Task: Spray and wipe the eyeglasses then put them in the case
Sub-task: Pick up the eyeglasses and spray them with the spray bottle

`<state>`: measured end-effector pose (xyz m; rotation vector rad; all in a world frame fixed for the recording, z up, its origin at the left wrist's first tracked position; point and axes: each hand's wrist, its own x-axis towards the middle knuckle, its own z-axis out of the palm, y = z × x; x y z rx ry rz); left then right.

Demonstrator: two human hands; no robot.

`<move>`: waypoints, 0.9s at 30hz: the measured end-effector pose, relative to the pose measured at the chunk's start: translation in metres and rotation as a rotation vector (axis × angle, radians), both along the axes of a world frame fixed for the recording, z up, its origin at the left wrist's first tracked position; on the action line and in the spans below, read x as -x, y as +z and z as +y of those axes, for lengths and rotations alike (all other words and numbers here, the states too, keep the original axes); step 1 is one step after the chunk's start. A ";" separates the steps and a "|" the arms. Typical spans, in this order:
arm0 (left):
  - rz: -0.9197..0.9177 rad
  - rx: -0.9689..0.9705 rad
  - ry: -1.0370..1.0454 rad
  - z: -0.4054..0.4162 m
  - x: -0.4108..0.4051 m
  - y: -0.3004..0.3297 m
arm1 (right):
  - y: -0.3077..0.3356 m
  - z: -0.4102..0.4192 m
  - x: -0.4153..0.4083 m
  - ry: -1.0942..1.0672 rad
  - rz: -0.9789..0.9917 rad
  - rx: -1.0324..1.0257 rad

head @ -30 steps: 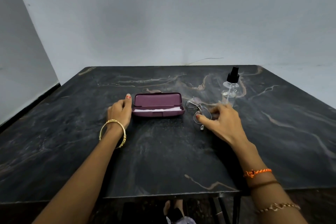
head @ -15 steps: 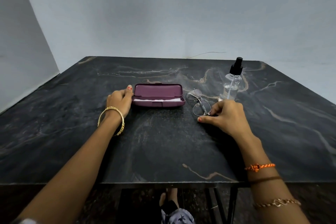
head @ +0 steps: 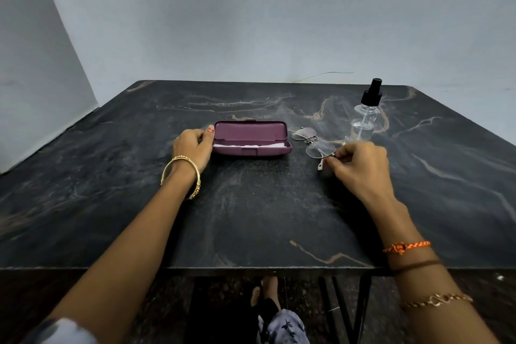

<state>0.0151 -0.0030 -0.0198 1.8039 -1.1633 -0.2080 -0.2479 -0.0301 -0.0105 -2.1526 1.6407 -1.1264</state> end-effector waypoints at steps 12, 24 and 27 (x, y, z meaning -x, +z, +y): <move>-0.057 0.320 -0.026 0.004 0.008 0.003 | 0.009 0.005 -0.007 -0.016 -0.355 0.460; 0.707 0.525 -0.478 -0.031 0.025 0.055 | 0.047 -0.033 -0.054 0.483 -0.764 0.322; 0.769 0.572 -0.530 -0.038 0.025 0.051 | 0.030 -0.048 -0.057 0.510 -0.871 0.292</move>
